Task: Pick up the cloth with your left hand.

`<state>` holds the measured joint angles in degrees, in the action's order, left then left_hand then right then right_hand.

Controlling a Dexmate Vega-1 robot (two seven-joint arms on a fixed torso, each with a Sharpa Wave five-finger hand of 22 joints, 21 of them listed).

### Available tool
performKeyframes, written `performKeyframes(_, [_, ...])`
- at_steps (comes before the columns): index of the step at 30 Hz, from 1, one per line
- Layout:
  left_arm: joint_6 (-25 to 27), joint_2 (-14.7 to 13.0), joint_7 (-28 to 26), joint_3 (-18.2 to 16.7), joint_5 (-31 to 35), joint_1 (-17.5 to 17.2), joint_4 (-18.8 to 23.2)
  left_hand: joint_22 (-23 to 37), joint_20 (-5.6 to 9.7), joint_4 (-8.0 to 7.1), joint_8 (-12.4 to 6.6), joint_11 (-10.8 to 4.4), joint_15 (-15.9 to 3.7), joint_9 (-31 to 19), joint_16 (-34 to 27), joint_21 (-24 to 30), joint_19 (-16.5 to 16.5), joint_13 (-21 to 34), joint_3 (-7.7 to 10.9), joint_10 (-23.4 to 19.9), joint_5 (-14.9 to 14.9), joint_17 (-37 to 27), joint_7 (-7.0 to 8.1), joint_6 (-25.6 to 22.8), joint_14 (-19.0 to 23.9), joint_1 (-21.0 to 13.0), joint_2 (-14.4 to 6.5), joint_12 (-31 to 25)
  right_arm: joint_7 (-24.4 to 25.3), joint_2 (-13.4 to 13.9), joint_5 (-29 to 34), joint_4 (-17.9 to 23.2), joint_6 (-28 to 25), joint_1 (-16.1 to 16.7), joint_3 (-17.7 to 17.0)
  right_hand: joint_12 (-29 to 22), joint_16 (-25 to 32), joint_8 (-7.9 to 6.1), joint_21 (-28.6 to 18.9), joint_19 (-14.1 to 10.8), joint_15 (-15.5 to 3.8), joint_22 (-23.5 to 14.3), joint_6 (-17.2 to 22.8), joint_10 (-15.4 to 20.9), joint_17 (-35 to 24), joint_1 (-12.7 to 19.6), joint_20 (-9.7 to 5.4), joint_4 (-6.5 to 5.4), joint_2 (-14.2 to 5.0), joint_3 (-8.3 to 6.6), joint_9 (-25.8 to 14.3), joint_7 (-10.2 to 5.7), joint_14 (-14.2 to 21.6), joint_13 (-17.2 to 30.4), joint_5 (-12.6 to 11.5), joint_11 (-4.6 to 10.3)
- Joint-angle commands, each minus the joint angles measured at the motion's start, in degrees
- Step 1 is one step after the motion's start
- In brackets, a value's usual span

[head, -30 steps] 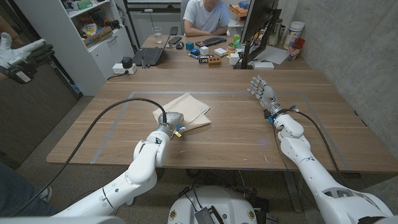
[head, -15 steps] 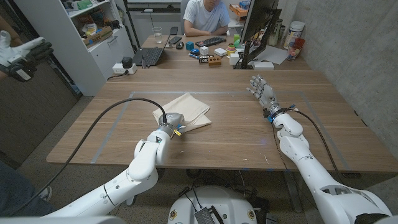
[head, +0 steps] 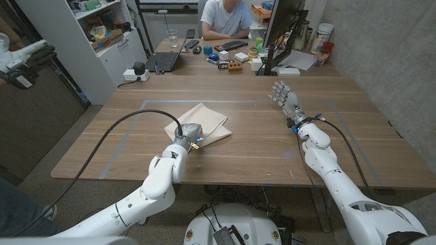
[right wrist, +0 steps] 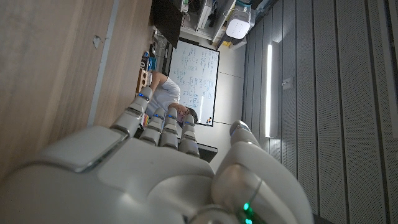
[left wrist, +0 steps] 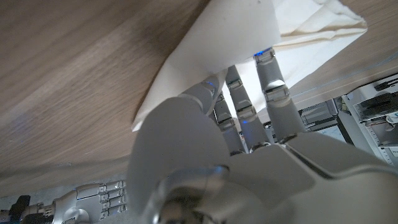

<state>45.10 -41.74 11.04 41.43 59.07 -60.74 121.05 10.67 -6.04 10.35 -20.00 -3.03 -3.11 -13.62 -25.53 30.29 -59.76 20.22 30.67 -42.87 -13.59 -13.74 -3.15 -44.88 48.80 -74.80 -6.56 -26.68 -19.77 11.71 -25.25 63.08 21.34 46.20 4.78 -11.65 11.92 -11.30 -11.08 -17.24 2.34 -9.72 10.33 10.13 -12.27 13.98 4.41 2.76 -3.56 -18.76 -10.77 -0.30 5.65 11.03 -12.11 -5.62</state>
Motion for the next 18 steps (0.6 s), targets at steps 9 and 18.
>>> performKeyframes(9, [3.5,-1.7,-6.2,2.4,-4.0,-0.4,1.8,-0.1,5.1,0.07,-7.48,2.47,-3.7,-3.6,-7.4,4.5,-4.4,9.9,-1.46,-9.4,-0.5,-6.4,-2.22,-12.3,14.2,-4.7,1.9,-6.8,0.3,0.1,-0.3,2.5,-1.0,1.8,0.3,0.0,0.3,-0.04,-0.1,-0.2,0.27,-0.2,0.3,0.5,-0.2,-0.7,0.28,0.4,0.07,-0.14,-0.2,-0.15,0.4,0.3,-0.2,-0.13])
performKeyframes(18, [2.7,-2.0,-12.0,2.2,-4.4,-1.7,2.1,-0.2,5.45,-0.26,-7.81,1.77,-3.92,-3.5,-7.9,4.8,-3.8,12.8,-2.14,-9.0,-0.7,-8.1,-1.94,-12.8,14.5,-4.9,2.3,-7.7,1.0,0.9,-0.4,5.2,-1.4,3.5,0.1,0.0,0.3,-0.03,-0.1,-0.2,0.28,-0.2,0.3,0.5,-0.2,-0.7,0.32,0.43,0.05,-0.15,-0.2,-0.16,0.4,0.3,-0.2,-0.12])
